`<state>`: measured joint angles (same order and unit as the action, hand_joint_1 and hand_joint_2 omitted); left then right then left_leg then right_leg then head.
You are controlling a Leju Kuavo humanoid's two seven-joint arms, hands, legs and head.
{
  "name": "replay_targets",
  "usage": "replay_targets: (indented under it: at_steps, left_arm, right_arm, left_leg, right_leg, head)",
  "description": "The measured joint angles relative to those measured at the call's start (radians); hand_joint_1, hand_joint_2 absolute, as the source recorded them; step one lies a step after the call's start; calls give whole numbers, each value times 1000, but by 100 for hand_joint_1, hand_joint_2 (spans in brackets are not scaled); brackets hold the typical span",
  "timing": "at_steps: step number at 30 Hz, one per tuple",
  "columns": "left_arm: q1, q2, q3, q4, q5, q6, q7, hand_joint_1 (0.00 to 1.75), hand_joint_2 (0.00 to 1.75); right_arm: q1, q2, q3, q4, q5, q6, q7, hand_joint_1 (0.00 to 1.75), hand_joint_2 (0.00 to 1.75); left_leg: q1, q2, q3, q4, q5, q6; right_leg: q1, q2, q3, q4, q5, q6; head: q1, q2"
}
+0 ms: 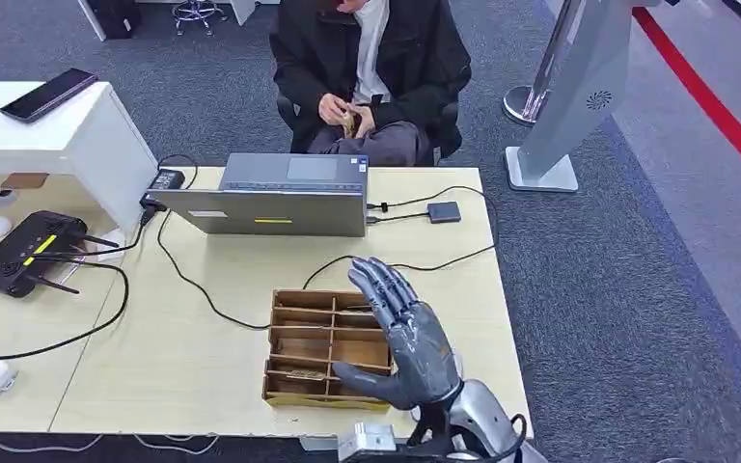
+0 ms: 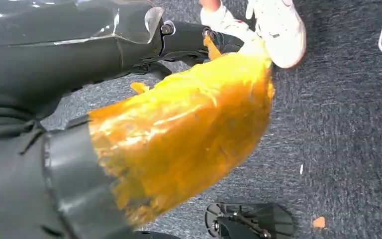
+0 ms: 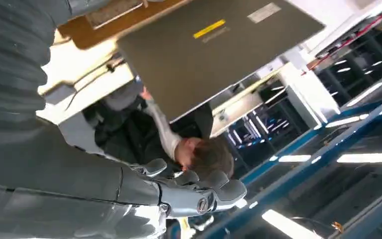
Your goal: Pass the card to the sensor for recognition and then transmit it.
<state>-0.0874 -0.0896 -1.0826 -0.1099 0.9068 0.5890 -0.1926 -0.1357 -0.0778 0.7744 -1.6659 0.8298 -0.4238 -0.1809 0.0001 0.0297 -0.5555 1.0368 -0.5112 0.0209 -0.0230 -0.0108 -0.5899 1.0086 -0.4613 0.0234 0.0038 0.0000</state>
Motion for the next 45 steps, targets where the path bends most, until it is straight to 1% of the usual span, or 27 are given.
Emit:
replay_targets:
  at_steps: [2, 6, 11, 16, 24, 32, 45]
  left_arm:
    - [0, 0, -5, 0, 0, 0, 2, 0, 0]
    - [0, 0, -17, 0, 1, -2, 3, 0, 0]
    - [-1, 0, -25, 0, 1, -2, 5, 0, 0]
    - [-1, 0, -38, 0, 1, -3, 9, 0, 0]
    - [-1, 0, -42, 0, 1, -3, 10, 0, 0]
    - [-1, 1, -51, 0, 3, -6, 11, 0, 0]
    - [-2, 1, -69, 0, 0, -12, 11, 0, 0]
  right_arm:
    - [-16, -1, 11, 15, 57, -6, 34, 0, 175]
    - [-42, -2, 24, 43, 134, -8, 81, 0, 175]
    - [-60, -2, 35, 76, 178, -14, 109, 0, 175]
    - [-72, -2, 38, 105, 222, -13, 150, 0, 175]
    - [-80, -2, 40, 135, 245, -12, 171, 0, 175]
    - [-85, -2, 38, 163, 271, 7, 210, 0, 175]
    - [-106, 0, 33, 216, 270, 43, 231, 0, 175]
  left_leg:
    - [0, 0, 0, 0, 0, 0]
    - [0, 0, 0, 0, 0, 0]
    - [0, 0, 0, 0, 0, 0]
    - [0, 0, 0, 0, 0, 0]
    - [0, 0, 0, 0, 0, 0]
    - [0, 0, 0, 0, 0, 0]
    - [0, 0, 0, 0, 0, 0]
  right_leg:
    - [0, 0, 0, 0, 0, 0]
    - [0, 0, 0, 0, 0, 0]
    - [0, 0, 0, 0, 0, 0]
    - [0, 0, 0, 0, 0, 0]
    - [0, 0, 0, 0, 0, 0]
    - [0, 0, 0, 0, 0, 0]
    - [0, 0, 0, 0, 0, 0]
  head:
    - [0, 0]
    - [0, 0]
    - [0, 0]
    - [0, 0]
    - [0, 0]
    - [0, 0]
    - [0, 0]
